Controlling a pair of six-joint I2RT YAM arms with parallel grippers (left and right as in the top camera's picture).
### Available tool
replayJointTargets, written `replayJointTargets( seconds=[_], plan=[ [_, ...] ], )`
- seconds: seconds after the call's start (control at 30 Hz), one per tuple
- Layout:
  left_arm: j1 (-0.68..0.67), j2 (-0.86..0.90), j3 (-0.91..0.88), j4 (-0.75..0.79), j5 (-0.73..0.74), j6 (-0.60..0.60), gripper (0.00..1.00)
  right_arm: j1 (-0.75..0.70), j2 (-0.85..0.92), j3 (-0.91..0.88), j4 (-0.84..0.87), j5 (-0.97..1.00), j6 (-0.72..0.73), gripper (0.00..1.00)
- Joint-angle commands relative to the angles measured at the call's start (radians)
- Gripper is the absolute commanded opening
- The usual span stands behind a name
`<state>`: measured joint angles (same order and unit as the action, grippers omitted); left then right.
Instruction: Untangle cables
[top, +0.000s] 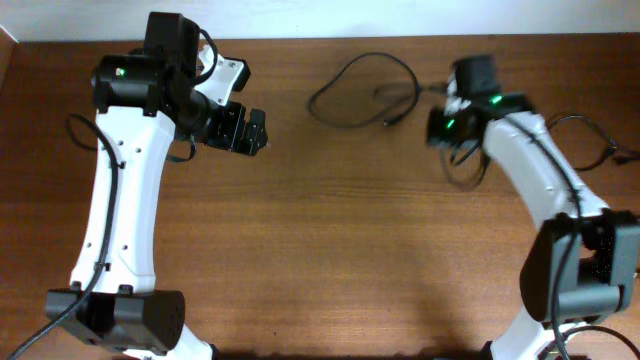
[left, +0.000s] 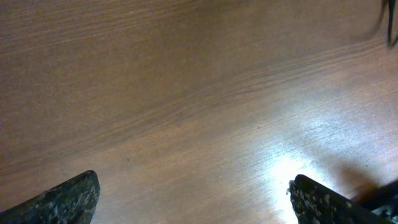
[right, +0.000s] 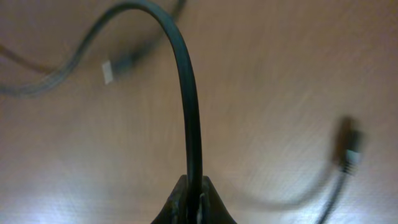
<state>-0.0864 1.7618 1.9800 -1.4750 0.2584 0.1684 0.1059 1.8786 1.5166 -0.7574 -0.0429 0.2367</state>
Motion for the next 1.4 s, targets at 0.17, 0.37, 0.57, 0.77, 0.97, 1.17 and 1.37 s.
replayJointTargets(
  seconds=[0.17, 0.37, 0.57, 0.77, 0.97, 1.17, 1.37],
  plan=[
    [0.002, 0.005, -0.001, 0.000, 0.015, 0.009, 0.99, -0.234, -0.008, 0.208, 0.316, 0.393, -0.488, 0.04],
    [0.002, 0.005, -0.001, 0.000, 0.015, 0.009, 0.99, -0.318, 0.034, 0.208, 0.498, 0.391, -0.495, 0.04],
    [0.002, 0.005, -0.001, 0.000, 0.015, 0.009, 0.99, -0.323, 0.220, 0.208, 0.561, 0.304, -0.491, 0.04],
    [0.002, 0.005, -0.001, 0.000, 0.015, 0.009, 0.99, -0.324, 0.336, 0.208, 0.528, 0.179, -0.351, 0.63],
    [0.002, 0.005, -0.001, 0.000, 0.015, 0.009, 0.99, -0.324, 0.283, 0.208, 0.436, 0.158, -0.351, 0.95],
    [0.002, 0.005, -0.001, 0.000, 0.015, 0.009, 0.99, -0.322, 0.042, 0.211, 0.256, -0.154, -0.351, 0.97],
    [0.002, 0.005, -0.001, 0.000, 0.015, 0.009, 0.99, -0.301, -0.166, 0.211, -0.100, -0.232, -0.351, 0.99]
  ],
)
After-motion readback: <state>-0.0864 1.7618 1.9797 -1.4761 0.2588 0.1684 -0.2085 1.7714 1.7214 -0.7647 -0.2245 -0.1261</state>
